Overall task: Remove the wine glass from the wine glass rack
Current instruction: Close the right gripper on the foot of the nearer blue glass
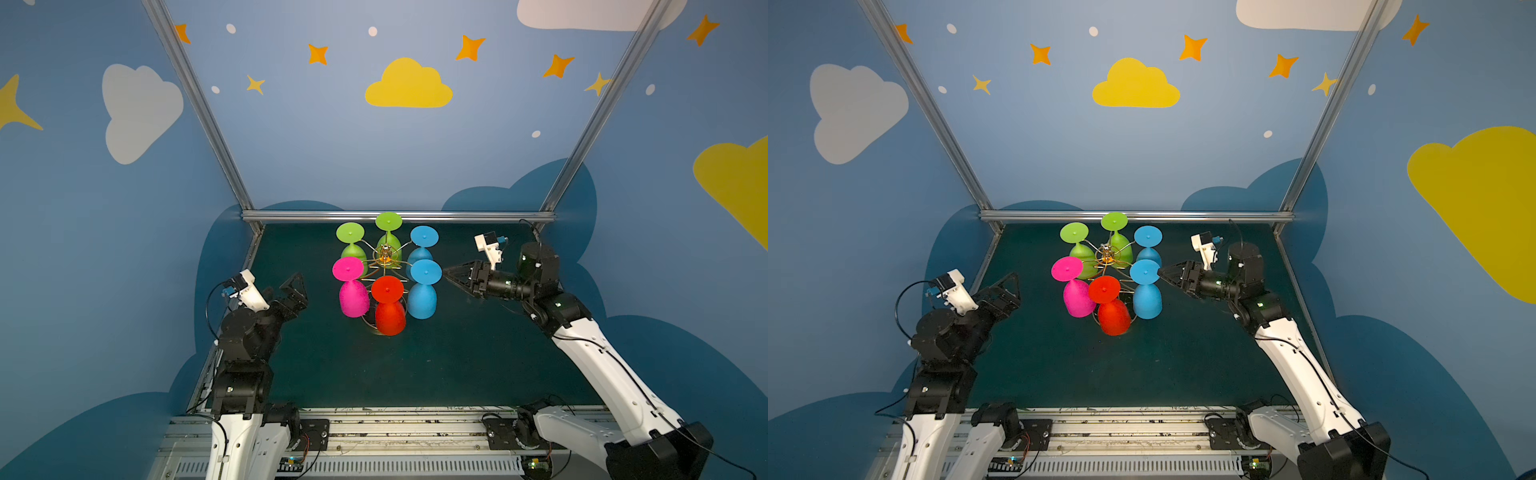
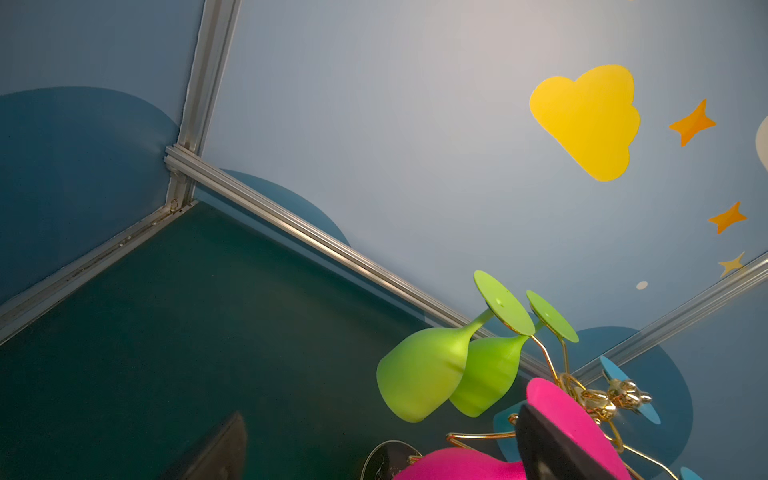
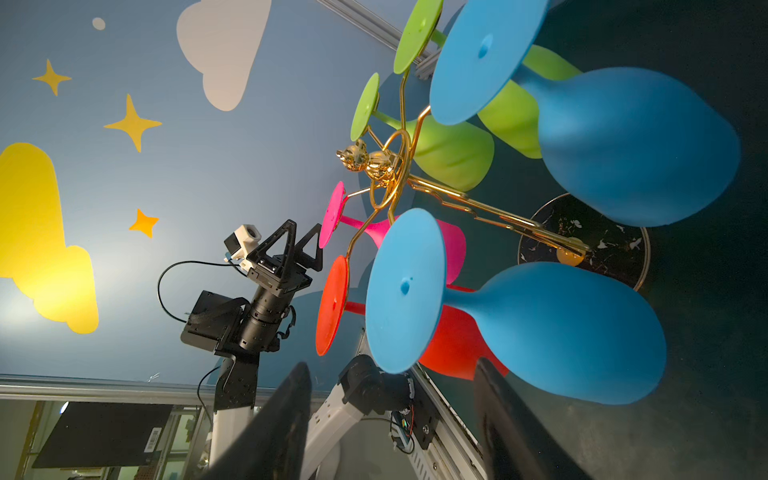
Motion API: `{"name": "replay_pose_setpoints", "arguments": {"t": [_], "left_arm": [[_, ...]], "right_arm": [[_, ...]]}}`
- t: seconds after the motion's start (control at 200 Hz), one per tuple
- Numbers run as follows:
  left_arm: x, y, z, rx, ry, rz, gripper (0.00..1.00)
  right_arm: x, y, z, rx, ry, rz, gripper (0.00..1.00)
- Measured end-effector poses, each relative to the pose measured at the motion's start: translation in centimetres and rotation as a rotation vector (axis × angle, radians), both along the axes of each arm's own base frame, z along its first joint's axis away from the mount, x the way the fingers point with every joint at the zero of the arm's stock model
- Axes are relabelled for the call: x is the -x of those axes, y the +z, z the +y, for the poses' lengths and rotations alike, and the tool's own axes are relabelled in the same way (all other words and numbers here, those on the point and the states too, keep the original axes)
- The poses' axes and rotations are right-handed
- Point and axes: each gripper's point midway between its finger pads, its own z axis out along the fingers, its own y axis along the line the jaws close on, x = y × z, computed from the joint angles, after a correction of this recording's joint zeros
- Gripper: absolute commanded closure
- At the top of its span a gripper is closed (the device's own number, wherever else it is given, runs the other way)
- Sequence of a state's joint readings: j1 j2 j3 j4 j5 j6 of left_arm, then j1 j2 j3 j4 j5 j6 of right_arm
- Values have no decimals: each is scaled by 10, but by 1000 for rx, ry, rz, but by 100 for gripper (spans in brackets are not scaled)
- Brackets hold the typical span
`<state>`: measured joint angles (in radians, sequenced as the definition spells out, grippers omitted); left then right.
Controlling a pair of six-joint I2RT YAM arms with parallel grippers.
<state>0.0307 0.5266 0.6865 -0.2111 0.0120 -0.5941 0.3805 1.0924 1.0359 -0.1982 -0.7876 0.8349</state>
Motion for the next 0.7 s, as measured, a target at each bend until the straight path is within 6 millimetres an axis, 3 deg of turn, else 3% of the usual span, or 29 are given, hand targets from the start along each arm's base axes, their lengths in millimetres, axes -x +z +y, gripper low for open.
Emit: {"name": "replay_pose_setpoints", "arguments": {"t": [0.24,0.431,0.701], "left_arm": [[-15,-13,-11,19,-67,64,0],[-7,0,-15,52,-83,10,0],[1,5,-15,74,-81,-20,0]], "right_arm": [[-4,-12,15,7,-7,54,53],[-12,-21,19,11,-30,95,67],[-18,-16,19,-15,-61,99,85]]}}
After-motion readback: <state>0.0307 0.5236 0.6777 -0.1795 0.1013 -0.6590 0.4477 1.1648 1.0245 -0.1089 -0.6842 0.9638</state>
